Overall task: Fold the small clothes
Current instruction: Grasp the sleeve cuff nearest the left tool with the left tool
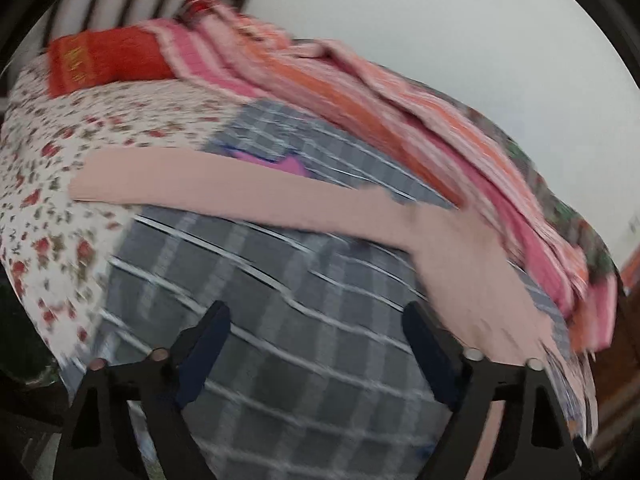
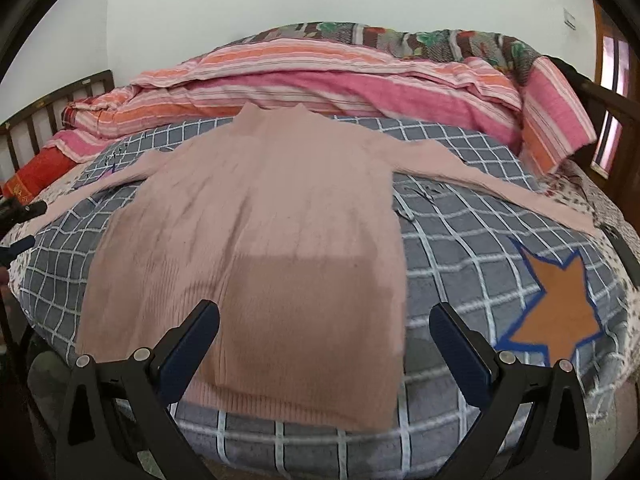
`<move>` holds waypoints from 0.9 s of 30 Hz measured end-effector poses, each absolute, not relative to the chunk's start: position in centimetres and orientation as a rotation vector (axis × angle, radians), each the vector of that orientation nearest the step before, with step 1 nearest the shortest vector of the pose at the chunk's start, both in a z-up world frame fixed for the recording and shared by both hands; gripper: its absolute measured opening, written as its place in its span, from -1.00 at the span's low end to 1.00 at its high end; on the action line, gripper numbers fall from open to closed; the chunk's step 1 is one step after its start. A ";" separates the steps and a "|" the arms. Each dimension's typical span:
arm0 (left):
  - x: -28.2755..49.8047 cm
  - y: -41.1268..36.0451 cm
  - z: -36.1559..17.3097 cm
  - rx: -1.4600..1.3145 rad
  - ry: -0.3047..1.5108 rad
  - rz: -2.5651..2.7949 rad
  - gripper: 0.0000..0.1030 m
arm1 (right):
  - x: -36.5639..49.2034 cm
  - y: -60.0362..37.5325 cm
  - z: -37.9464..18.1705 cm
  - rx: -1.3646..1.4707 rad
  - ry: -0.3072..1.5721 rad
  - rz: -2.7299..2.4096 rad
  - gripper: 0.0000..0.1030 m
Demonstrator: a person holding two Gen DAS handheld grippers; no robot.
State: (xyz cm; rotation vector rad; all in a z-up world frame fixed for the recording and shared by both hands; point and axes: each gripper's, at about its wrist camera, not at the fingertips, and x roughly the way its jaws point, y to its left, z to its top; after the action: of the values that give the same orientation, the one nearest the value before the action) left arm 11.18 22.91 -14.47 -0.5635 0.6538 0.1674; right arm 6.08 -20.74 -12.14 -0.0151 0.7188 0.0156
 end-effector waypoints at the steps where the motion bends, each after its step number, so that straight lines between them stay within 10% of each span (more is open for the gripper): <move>1: 11.8 24.2 -14.9 -0.590 0.660 0.194 0.43 | 6.6 -20.6 -12.1 -0.015 0.715 0.021 0.99; 13: 17.0 33.7 -17.8 -0.807 0.591 0.321 -0.06 | 13.9 -18.9 -11.3 -0.017 0.669 0.070 0.99; 17: 18.7 34.7 -17.0 -0.710 0.588 0.410 -0.78 | 16.2 -18.3 -10.7 -0.008 0.648 0.083 0.99; 27: 21.5 28.3 -8.4 -0.470 0.469 0.305 -0.85 | 20.4 -18.9 -8.2 -0.027 0.595 0.096 0.99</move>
State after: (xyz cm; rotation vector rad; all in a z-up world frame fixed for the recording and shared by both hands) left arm 21.50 28.25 -8.42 -0.4702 0.4691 0.3048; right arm 20.37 -18.94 -8.25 -0.0267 0.5948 0.0957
